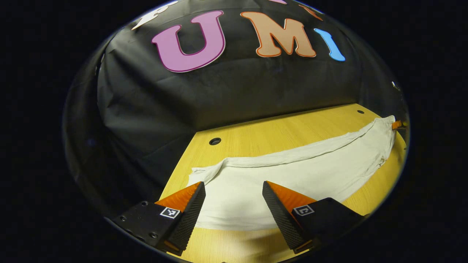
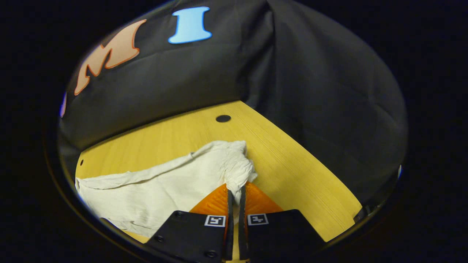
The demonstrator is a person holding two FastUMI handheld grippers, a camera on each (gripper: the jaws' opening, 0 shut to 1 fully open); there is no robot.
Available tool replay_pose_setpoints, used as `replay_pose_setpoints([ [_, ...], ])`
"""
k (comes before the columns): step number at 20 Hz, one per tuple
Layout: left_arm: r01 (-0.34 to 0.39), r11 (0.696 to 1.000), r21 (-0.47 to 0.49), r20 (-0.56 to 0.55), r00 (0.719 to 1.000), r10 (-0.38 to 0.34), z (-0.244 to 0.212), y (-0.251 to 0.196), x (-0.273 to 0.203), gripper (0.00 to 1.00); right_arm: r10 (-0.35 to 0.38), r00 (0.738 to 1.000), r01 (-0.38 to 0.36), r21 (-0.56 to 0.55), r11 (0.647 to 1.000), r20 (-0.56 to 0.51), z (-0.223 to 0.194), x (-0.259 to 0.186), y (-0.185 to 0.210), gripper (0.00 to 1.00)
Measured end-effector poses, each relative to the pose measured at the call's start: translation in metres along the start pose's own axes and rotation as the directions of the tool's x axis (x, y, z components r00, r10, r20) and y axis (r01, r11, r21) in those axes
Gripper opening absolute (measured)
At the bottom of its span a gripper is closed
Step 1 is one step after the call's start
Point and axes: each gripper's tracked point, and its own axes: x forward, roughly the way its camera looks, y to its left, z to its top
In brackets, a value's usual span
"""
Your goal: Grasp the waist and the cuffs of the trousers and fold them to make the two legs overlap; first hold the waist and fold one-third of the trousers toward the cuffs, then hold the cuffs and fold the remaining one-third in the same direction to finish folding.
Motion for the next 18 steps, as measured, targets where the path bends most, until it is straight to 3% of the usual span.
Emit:
replay_pose_setpoints([
  [1, -0.005, 1.000, -0.007, 0.000, 1.000, 0.005, 0.000, 0.003, 0.000, 0.96, 0.025, 0.999, -0.025, -0.018, 1.000, 0.027, 0.008, -0.005, 0.010, 0.08],
  [4, -0.018, 0.999, -0.030, -0.003, 1.000, 0.018, -0.006, 0.013, -0.001, 0.96, 0.102, 0.991, -0.096, -0.078, 0.992, 0.084, 0.031, -0.030, 0.049, 0.07],
  [5, -0.020, 0.999, -0.043, -0.008, 1.000, 0.020, -0.008, 0.014, -0.002, 0.96, 0.129, 0.987, -0.119, -0.097, 0.988, 0.100, 0.034, -0.037, 0.062, 0.03],
  [6, -0.027, 0.998, -0.053, -0.011, 1.000, 0.026, -0.010, 0.016, -0.001, 0.96, 0.155, 0.981, -0.142, -0.119, 0.983, 0.112, 0.037, -0.044, 0.075, 0.07],
  [10, -0.040, 0.996, -0.076, -0.013, 0.999, 0.039, -0.015, 0.023, -0.002, 0.96, 0.265, 0.952, -0.227, -0.231, 0.946, 0.153, 0.045, -0.093, 0.109, 0.08],
  [14, -0.062, 0.994, -0.090, -0.019, 0.998, 0.061, -0.024, 0.041, -0.012, 0.96, 0.369, 0.913, -0.301, -0.318, 0.899, 0.177, 0.051, -0.138, 0.109, 0.07],
  [15, -0.067, 0.993, -0.096, -0.021, 0.998, 0.065, -0.026, 0.045, -0.013, 0.96, 0.395, 0.901, -0.319, -0.344, 0.883, 0.180, 0.054, -0.151, 0.106, 0.03],
  [18, -0.083, 0.991, -0.108, -0.032, 0.996, 0.080, -0.033, 0.057, -0.018, 0.96, 0.471, 0.867, -0.368, -0.427, 0.826, 0.162, 0.058, -0.186, 0.094, 0.07],
])
